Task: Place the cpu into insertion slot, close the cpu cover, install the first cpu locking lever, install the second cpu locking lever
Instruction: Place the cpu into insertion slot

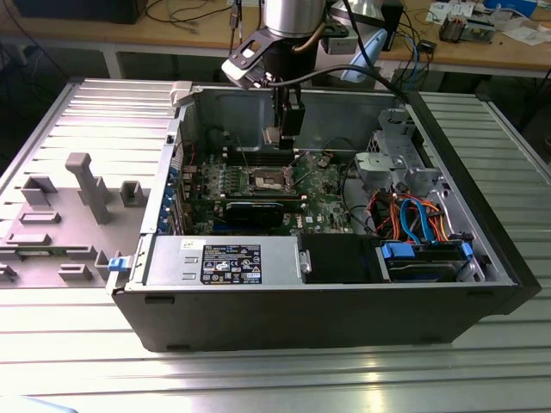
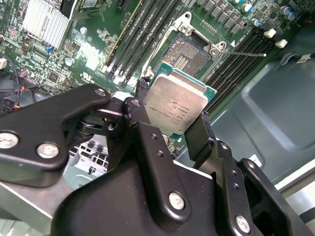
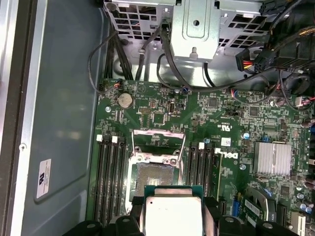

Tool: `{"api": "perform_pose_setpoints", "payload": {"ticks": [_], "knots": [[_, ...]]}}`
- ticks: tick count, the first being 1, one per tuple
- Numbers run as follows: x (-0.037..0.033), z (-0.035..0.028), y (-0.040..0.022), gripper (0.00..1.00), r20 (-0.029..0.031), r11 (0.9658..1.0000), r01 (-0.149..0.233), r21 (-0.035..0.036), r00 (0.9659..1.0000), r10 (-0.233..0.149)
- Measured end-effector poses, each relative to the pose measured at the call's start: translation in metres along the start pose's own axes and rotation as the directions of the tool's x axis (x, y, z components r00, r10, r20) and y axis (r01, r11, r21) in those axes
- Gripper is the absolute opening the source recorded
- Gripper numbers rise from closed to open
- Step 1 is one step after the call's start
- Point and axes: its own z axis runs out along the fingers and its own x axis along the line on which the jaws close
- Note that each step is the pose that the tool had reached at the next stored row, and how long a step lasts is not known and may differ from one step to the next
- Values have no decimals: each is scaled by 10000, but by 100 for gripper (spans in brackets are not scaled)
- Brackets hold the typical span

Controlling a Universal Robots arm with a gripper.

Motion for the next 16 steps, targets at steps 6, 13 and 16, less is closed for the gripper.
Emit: {"api": "perform_pose_setpoints", "payload": {"ticks": [6, 13, 16], "knots": [[0, 3, 0, 55, 6, 9999, -116, 2, 9999, 116], [0, 6, 0, 55, 20, 9996, -291, 7, 9996, 291], [0, 8, 0, 55, 25, 9994, -360, 8, 9993, 360]]}}
